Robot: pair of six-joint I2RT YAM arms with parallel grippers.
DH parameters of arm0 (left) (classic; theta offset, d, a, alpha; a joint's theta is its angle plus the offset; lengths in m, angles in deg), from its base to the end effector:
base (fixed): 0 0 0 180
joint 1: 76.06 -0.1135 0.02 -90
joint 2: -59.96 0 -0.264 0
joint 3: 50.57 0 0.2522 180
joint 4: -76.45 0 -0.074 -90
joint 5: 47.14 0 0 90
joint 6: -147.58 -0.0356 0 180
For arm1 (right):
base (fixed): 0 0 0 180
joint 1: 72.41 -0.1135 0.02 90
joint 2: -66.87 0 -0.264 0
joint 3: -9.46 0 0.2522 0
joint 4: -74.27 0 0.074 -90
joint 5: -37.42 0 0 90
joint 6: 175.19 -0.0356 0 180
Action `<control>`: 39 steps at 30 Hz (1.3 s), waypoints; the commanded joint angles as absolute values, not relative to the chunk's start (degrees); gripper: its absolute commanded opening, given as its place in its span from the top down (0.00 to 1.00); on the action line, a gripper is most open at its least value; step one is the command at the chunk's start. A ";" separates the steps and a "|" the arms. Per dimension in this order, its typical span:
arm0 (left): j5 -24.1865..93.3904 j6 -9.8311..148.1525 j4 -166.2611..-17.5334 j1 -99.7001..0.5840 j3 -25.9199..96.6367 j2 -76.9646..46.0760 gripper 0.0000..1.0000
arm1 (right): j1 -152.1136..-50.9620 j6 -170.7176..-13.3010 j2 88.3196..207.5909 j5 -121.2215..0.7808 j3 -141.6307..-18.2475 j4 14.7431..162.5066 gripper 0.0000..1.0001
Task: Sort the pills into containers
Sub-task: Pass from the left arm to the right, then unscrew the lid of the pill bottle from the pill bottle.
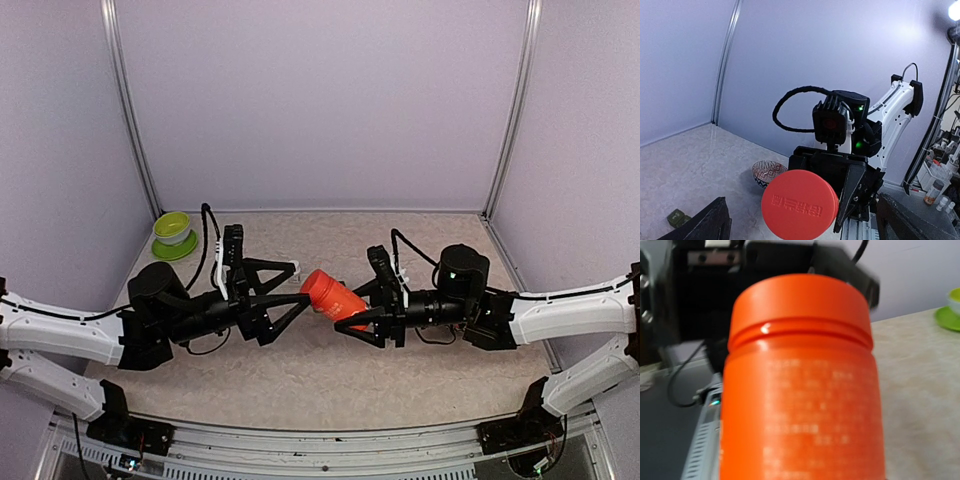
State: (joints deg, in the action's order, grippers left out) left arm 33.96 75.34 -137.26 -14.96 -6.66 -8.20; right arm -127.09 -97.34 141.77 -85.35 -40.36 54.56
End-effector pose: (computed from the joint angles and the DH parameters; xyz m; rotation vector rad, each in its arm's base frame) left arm 0.1206 -0.2298 0.2729 0.6918 1.3626 -1.2324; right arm 0.1480 0.2422 0.2518 -1.0864 1.4816 1.3253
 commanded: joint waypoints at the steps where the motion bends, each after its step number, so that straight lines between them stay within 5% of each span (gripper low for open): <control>1: 26.61 65.57 -135.97 -15.74 -6.26 -5.76 0.01 | -127.32 -100.00 139.26 -93.90 -42.19 55.99 0.71; 10: 12.71 62.87 -133.16 -17.63 -3.18 -7.98 0.04 | -127.36 -103.62 139.88 -102.48 -42.23 53.95 0.73; 26: 10.36 63.73 -135.14 -17.17 -2.27 -10.72 0.38 | -127.35 -103.68 142.89 -102.18 -44.53 56.14 0.72; 39: 14.08 63.40 -137.16 -17.08 -5.04 -9.25 0.39 | -127.35 -102.85 143.29 -100.66 -44.64 56.59 0.71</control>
State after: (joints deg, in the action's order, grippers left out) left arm 13.32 63.71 -135.35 -17.21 -3.84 -10.12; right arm -127.09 -103.33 142.84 -101.20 -42.83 57.83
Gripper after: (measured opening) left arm 0.630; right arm 0.532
